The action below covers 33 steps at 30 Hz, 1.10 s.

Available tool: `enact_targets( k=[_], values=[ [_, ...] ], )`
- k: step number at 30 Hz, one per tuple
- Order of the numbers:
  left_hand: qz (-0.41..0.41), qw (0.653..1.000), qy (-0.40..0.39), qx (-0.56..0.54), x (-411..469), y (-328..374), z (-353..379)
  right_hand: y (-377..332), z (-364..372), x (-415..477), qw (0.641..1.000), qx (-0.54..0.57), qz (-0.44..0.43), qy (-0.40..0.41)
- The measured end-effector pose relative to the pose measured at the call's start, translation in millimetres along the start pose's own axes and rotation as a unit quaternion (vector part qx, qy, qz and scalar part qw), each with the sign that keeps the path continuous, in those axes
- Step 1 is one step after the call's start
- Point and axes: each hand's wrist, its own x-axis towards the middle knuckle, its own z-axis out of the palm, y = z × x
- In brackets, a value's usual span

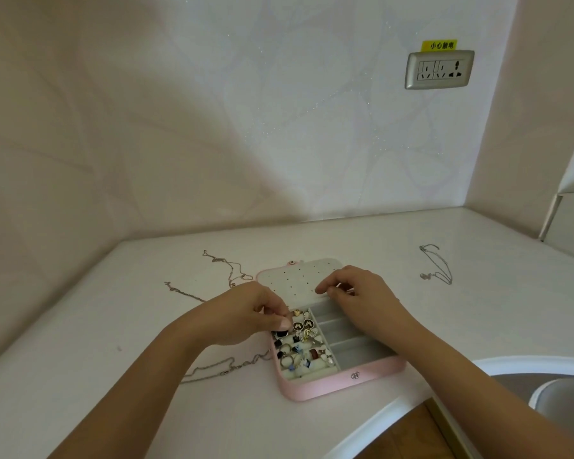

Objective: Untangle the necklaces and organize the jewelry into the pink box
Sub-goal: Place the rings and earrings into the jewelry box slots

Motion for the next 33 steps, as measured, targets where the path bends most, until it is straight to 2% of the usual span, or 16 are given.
enact_targets(
  k=[7,14,26,33],
  values=[
    [0.012,0.999,0.040,0.004,5.4,1.3,7.6,0.8,1.0,-0.1,1.000,-0.002,-0.001,-0.002],
    [-0.019,0.994,0.107,-0.002,7.0,-0.3,9.2,1.9,0.0,1.3,1.000,-0.010,-0.005,-0.005],
    [-0.040,0.993,0.110,-0.017,8.8,-4.6,12.7,4.3,-9.9,-0.3,1.000,-0.021,-0.015,-0.010],
    [-0.046,0.988,0.143,-0.040,10.2,-8.6,13.0,16.9,-30.4,1.2,1.000,0.001,0.002,0.027]
  ],
)
